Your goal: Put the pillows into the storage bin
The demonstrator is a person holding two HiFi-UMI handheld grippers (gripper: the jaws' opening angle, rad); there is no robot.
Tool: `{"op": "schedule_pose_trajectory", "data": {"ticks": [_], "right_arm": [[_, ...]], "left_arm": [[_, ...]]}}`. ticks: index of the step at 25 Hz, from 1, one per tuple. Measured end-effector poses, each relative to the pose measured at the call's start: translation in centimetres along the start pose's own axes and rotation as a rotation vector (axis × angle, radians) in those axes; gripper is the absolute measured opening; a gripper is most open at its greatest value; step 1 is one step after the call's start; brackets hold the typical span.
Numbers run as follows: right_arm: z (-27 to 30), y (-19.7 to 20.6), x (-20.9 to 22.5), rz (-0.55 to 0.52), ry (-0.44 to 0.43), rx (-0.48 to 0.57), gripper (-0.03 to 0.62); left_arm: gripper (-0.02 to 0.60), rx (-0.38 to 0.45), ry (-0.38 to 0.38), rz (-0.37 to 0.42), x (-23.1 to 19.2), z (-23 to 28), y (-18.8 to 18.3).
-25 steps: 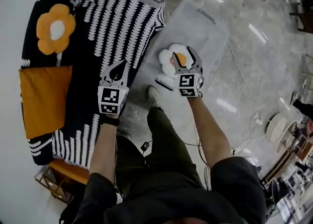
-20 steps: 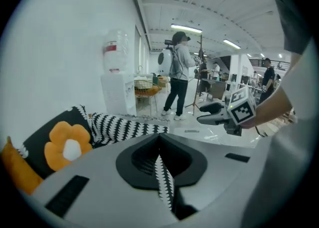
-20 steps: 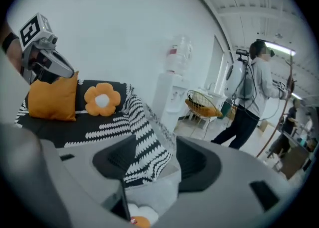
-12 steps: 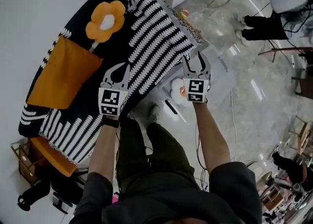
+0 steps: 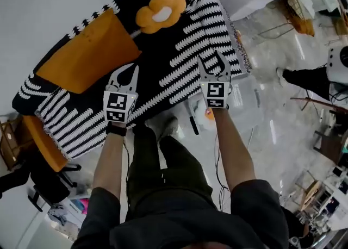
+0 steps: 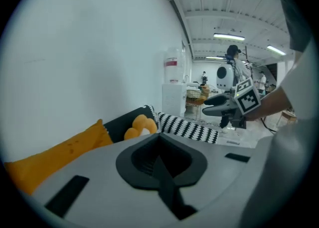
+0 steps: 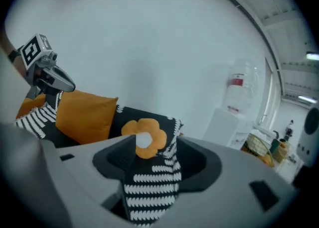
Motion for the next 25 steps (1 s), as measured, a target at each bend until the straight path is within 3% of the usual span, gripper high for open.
{"op": "schedule_pose_trajectory", "data": {"ticks": [8,13,22,25], "right_arm": [[10.5,-10.7,-12.8,-0.088,-0.245,0.082,0.269],[15.8,-15.7,-22.3,-0.186,-0.436,0.096,0.376],[21.8,-20.7,-37.6,-0.430,-0.680,0.063,0.536],[23.2,-21.8,-41.9,-0.529,-0.746,0.064,0.537]], "left_arm": [[0.003,-0.007,-0.195,-0.105,-14.6,-5.8,3.5],[0.004,-0.012,-0.291,-0.174,-21.9,-9.5,6.7],[0.004,-0.026,-0.381,-0.266,-31.4,-13.6,11.6],[0.004,-0.024,-0.398,-0.292,-33.7,-14.4,12.9]]}}
Point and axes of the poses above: the fingertips, and each gripper's own axes: z forward along the fingers, x to its right, y out of its underside, the point moved 1 cm from there along -z, backward along the fingers, and after that the axes turned 1 degree about -z, right-handed, at the moved point
